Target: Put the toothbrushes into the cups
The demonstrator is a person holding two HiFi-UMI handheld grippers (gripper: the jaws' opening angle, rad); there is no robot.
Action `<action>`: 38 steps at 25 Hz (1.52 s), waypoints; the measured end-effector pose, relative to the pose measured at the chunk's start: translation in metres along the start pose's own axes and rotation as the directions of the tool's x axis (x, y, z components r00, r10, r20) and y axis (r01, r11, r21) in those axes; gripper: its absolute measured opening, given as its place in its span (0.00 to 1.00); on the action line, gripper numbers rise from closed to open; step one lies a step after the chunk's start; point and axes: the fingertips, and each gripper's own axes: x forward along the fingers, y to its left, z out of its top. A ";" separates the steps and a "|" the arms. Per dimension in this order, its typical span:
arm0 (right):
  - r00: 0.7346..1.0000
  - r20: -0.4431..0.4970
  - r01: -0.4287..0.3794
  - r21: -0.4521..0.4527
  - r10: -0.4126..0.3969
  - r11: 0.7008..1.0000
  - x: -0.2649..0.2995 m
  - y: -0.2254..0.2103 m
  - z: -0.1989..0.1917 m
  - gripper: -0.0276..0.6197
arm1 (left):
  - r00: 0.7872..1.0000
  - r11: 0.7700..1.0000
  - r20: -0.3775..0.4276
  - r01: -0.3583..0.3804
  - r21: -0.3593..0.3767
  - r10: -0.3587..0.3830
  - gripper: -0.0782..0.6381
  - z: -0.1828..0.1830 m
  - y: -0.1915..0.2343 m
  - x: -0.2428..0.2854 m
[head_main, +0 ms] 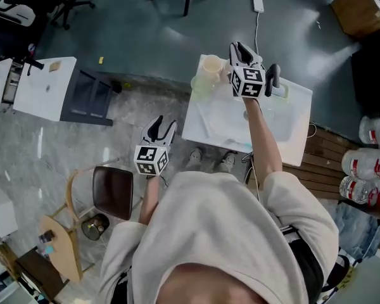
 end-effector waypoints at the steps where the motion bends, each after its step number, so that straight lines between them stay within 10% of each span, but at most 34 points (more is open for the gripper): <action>1: 1.000 -0.013 0.001 -0.001 -0.001 1.000 0.000 0.001 -0.005 0.14 | 1.000 1.000 0.000 -0.001 -0.001 0.001 0.39 0.000 0.002 -0.001; 38: 0.999 0.039 -0.017 0.002 0.017 1.000 -0.210 -0.017 0.016 0.28 | 0.967 0.963 -0.008 0.253 0.097 -0.253 0.38 0.024 -0.090 0.068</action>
